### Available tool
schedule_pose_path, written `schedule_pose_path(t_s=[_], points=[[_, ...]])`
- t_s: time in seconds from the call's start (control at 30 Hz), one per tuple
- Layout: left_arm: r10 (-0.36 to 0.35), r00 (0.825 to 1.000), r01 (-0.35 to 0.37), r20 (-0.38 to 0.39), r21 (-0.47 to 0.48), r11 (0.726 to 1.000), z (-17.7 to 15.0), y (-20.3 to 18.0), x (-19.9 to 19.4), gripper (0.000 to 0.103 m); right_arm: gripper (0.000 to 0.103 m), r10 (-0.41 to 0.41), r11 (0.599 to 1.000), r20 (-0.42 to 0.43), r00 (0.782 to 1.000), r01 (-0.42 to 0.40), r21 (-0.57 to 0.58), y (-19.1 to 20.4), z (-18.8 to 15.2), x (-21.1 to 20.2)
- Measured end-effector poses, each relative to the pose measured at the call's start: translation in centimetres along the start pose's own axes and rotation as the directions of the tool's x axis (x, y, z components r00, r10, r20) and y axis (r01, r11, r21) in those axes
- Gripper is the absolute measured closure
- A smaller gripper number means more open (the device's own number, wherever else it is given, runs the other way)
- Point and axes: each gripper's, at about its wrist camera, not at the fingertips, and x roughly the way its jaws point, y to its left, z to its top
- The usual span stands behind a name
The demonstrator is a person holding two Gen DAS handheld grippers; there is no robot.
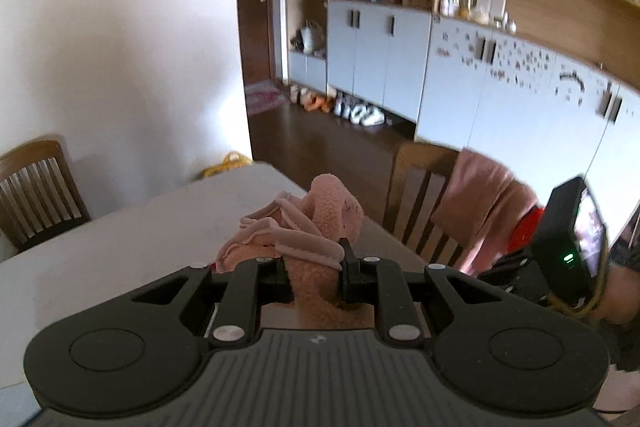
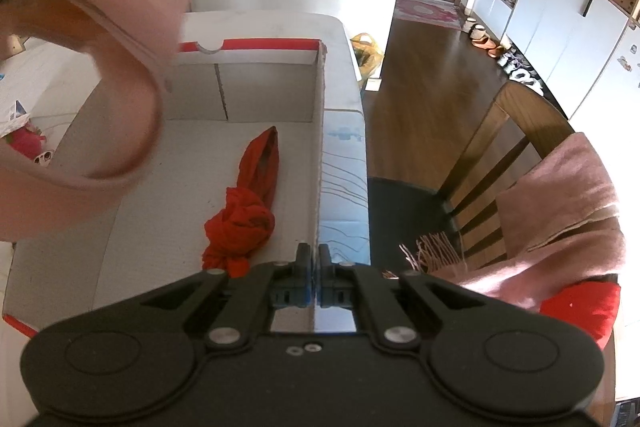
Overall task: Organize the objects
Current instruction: 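Lift the pink knitted hat with the left gripper and carry it into the box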
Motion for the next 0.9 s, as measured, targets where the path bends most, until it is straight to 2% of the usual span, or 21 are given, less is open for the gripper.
schedule_pose_path(t_s=[0.23, 0.47, 0.7, 0.9], points=[[0.019, 0.992, -0.017, -0.127, 0.016, 1.0, -1.7, -1.5, 5.3, 0.085, 0.101, 0.012, 1.0, -0.002, 1.0, -0.012, -0.011, -0.1, 0.0, 0.1], [0.058, 0.977, -0.045, -0.206, 0.065, 0.997, -3.5, -2.2, 8.6, 0.085, 0.101, 0.023, 1.0, -0.002, 1.0, -0.023, -0.019, -0.3, 0.0, 0.1], [0.048, 0.948, -0.028, -0.313, 0.067, 0.997, -5.3, -2.7, 11.8, 0.085, 0.101, 0.032, 0.999, -0.004, 0.999, -0.032, -0.02, -0.5, 0.0, 0.0], [0.018, 0.913, -0.001, -0.408, 0.043, 0.999, -6.4, -2.5, 14.0, 0.084, 0.101, 0.036, 0.999, -0.005, 0.999, -0.036, -0.018, -0.7, 0.1, 0.0]])
